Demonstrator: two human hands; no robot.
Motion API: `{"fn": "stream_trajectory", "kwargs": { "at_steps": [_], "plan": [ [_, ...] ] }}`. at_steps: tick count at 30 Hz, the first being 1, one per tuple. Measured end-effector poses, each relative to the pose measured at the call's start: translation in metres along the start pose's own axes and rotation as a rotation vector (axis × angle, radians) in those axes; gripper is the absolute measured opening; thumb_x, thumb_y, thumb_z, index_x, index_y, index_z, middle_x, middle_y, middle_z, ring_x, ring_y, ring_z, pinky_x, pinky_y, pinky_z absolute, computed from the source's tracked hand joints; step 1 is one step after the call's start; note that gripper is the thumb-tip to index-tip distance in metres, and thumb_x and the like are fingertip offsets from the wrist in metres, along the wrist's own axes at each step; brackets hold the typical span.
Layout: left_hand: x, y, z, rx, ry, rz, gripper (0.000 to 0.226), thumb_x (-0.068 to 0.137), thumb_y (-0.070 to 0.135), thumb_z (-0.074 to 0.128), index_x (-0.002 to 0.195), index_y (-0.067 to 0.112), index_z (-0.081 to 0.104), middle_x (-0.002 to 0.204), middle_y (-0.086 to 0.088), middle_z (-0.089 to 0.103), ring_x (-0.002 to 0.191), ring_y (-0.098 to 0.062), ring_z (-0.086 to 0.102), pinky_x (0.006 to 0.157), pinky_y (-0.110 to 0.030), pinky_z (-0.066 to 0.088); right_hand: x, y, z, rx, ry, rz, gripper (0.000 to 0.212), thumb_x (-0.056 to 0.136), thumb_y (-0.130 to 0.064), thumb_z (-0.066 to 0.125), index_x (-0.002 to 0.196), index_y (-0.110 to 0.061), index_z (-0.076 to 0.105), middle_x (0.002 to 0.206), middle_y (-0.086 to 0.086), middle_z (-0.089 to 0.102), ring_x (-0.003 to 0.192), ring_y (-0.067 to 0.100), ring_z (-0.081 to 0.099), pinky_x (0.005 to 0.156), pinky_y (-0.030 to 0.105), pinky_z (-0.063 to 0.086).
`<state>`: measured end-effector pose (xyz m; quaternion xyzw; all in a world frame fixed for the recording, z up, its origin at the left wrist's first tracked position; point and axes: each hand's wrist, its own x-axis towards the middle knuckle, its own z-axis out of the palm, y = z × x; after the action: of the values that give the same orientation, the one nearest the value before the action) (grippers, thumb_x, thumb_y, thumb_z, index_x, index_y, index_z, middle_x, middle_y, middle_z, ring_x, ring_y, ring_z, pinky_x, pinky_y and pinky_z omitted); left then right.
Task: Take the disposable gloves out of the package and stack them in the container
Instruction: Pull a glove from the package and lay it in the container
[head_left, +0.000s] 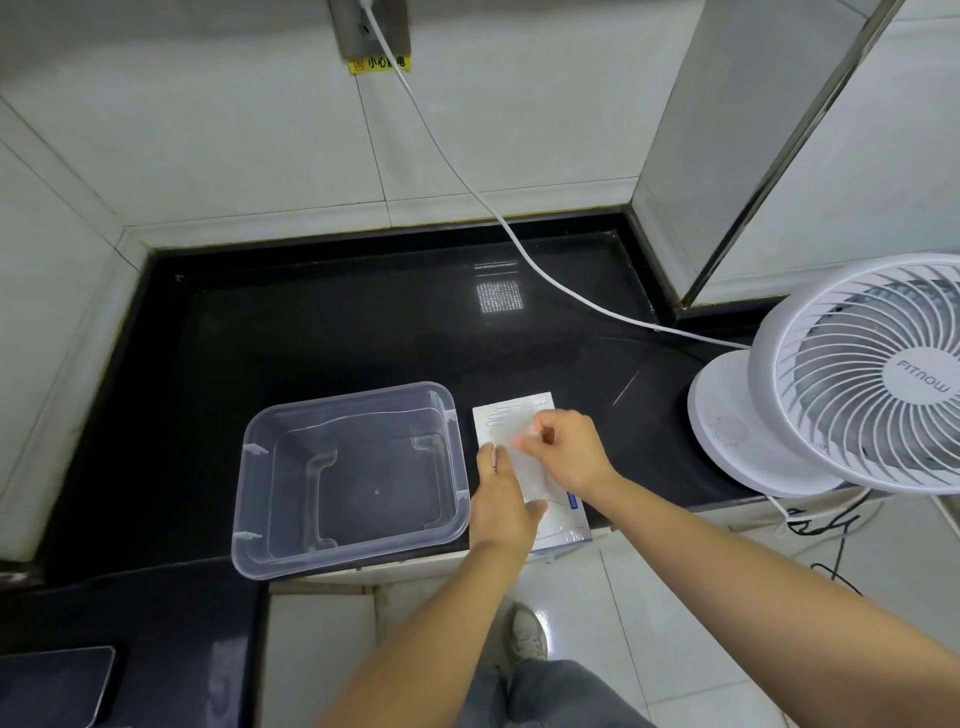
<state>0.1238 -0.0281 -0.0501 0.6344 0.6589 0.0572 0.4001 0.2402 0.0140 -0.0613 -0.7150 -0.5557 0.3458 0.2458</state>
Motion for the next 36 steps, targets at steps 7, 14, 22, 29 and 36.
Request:
{"fn": "stream_trajectory", "kwargs": {
  "at_steps": [7,14,22,29,36],
  "plan": [
    [0.003,0.001,0.001,-0.003,0.003,0.003,0.077,0.090,0.023,0.067,0.150,0.010,0.020,0.155,0.002,0.006,0.110,-0.021,0.059,0.097,-0.026,0.046,-0.002,0.003,-0.002,-0.028,-0.131,0.134,0.026,0.086,-0.023,0.070,0.068,-0.011,0.056,0.065,0.003,0.054,0.061,0.018,0.050,0.060,0.032,0.046],
    [0.006,0.003,0.002,-0.011,0.017,-0.017,0.077,0.089,0.023,0.068,0.148,0.008,0.020,0.154,0.002,0.006,0.103,-0.024,0.061,0.093,-0.029,0.049,0.006,-0.010,-0.008,0.185,0.048,0.019,0.027,0.088,-0.023,0.069,0.070,-0.005,0.059,0.069,0.013,0.057,0.062,0.015,0.047,0.061,0.036,0.049],
    [0.006,0.003,0.004,-0.042,0.034,-0.012,0.074,0.087,0.022,0.071,0.145,0.010,0.026,0.150,0.002,0.016,0.098,-0.021,0.060,0.089,-0.027,0.049,0.014,-0.034,-0.025,0.417,0.152,-0.046,0.038,0.094,-0.019,0.061,0.067,0.005,0.049,0.060,0.010,0.046,0.058,0.010,0.041,0.058,0.029,0.041],
    [-0.004,0.021,-0.009,-0.080,0.045,0.073,0.056,0.092,0.013,0.055,0.145,0.019,0.035,0.146,-0.005,0.032,0.102,-0.029,0.062,0.092,-0.033,0.050,0.023,-0.029,-0.037,0.582,-0.026,0.076,0.023,0.087,0.004,0.049,0.100,-0.003,0.066,0.092,0.016,0.068,0.084,0.031,0.065,0.076,0.033,0.056],
    [-0.004,0.026,-0.085,-0.763,0.450,0.037,0.023,0.095,0.041,0.051,0.116,0.032,0.050,0.114,0.005,0.060,0.101,-0.017,0.060,0.096,-0.039,0.051,0.022,-0.042,-0.042,0.640,-0.104,0.056,0.027,0.087,0.000,0.048,0.102,-0.008,0.069,0.099,0.019,0.069,0.088,0.028,0.066,0.085,0.042,0.056]
  ]
}}
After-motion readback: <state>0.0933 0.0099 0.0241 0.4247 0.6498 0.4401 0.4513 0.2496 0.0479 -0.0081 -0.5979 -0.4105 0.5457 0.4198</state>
